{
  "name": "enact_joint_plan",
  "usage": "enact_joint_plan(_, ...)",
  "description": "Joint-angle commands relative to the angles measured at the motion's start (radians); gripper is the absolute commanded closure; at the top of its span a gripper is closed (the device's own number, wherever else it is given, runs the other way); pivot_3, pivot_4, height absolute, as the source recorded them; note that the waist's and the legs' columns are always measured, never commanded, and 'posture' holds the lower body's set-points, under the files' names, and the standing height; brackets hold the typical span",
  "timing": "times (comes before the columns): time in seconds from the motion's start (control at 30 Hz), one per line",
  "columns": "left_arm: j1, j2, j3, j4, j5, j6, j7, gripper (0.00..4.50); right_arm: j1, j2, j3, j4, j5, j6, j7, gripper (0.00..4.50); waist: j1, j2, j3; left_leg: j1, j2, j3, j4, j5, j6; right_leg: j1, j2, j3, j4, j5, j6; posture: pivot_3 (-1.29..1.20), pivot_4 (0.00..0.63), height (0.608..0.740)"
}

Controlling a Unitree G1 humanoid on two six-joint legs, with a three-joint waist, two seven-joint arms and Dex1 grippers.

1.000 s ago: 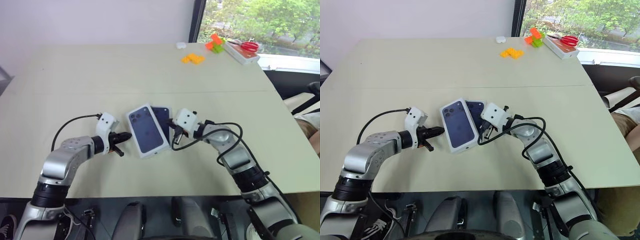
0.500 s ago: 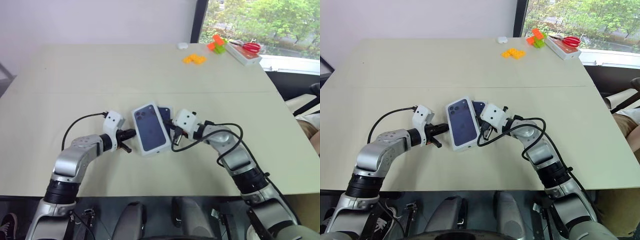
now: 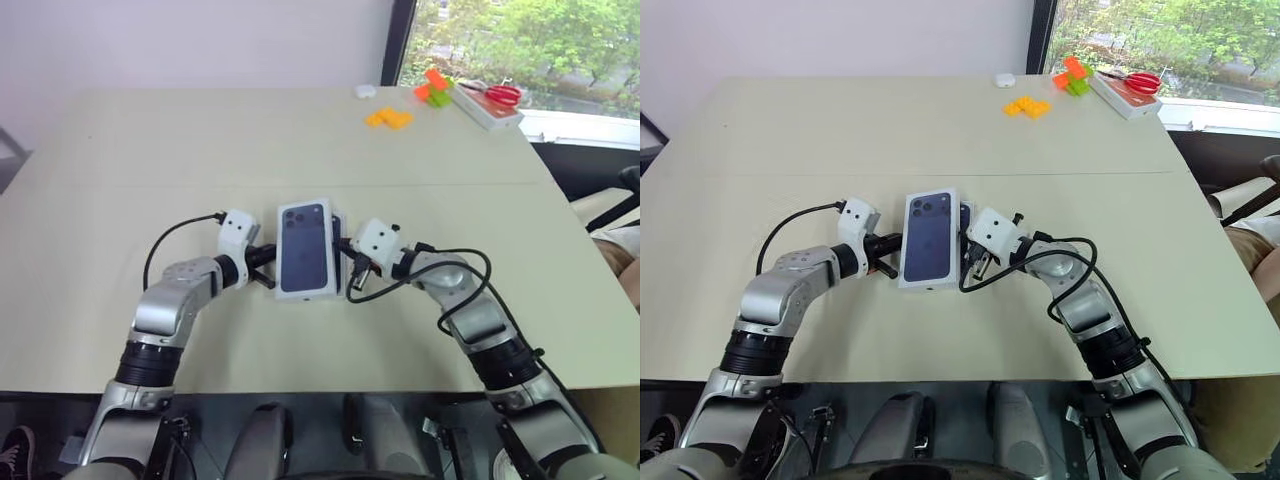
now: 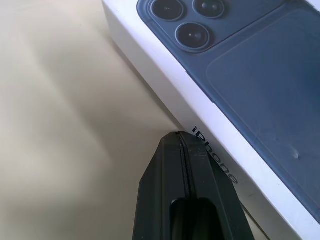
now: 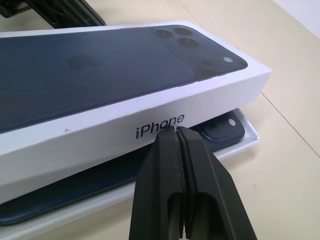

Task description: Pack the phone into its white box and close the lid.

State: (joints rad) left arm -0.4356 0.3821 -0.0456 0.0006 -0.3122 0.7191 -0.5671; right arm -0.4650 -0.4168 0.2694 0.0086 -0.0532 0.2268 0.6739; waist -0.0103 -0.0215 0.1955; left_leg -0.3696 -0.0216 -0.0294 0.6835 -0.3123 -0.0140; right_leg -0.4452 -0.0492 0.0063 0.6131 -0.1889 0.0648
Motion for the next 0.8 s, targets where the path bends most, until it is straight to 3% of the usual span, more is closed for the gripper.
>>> enact_joint_plan(0.03,-0.033,-0.013,-0.018,-0.016,-0.003,-0.017,-0.02,4.5,0.005,-0.009,-0.018,-0.018,0.002,-0.012,0.0,4.43,-0.001,0.0,0.0,0.0,0.0,0.0,0.0,0.0,0.0,0.0,0.0,0.0,0.0,0.0,0.0,0.0,0.15,0.74)
enact_joint_plan(0.8,-0.048,-0.046,-0.019,0.038,0.0,0.002,-0.02,4.5,0.021,-0.009,-0.034,-0.012,-0.019,-0.002,-0.027,4.43,-0.001,0.0,0.0,0.0,0.0,0.0,0.0,0.0,0.0,0.0,0.001,0.0,0.0,0.0,0.0,0.0,0.15,0.74)
